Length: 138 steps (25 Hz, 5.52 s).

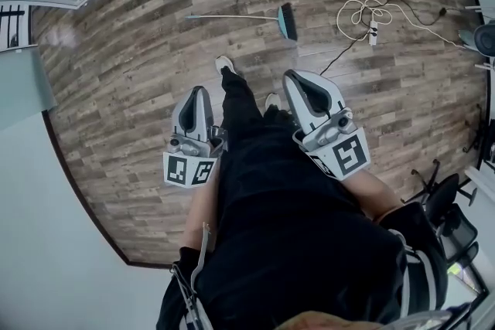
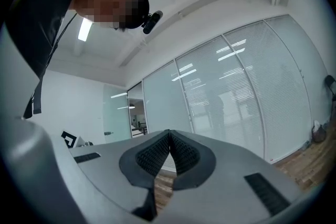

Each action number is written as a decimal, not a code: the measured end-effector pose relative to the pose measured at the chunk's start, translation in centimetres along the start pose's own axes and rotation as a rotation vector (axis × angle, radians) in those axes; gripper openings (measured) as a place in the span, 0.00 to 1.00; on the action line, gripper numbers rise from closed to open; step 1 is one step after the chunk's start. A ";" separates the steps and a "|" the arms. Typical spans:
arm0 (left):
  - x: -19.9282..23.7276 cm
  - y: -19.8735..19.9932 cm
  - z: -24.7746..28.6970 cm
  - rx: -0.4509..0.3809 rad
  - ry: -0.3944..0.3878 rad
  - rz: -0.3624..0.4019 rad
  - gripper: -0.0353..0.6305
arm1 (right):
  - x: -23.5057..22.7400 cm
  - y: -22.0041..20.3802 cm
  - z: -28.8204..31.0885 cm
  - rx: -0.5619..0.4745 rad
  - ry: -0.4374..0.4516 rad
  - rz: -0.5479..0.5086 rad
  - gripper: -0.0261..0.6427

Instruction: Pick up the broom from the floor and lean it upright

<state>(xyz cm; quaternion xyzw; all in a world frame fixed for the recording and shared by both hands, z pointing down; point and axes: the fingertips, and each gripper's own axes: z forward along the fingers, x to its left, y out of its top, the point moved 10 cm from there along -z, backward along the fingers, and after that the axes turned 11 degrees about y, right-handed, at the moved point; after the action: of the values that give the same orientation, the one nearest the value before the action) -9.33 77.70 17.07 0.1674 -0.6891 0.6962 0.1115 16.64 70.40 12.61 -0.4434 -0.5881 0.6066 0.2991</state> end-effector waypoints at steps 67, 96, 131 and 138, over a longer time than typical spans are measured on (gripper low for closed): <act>28.5 -6.8 29.4 0.008 0.295 0.077 0.08 | -31.6 -38.9 35.5 0.858 0.150 -0.103 0.07; 44.9 -37.4 36.1 0.128 0.303 -0.014 0.08 | -45.1 -97.3 30.1 1.440 0.598 -0.314 0.25; 33.7 -21.2 34.4 0.296 0.196 0.013 0.08 | -43.5 -70.5 31.0 1.251 0.266 -0.207 0.15; 28.9 -14.8 34.9 0.262 0.185 0.025 0.08 | -43.0 -59.4 30.9 1.133 0.135 -0.173 0.15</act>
<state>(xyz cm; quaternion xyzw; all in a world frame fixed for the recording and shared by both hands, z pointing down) -27.42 41.11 41.69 0.1070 -0.5810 0.7940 0.1430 -1.87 26.16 76.19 -0.2019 -0.1850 0.7707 0.5753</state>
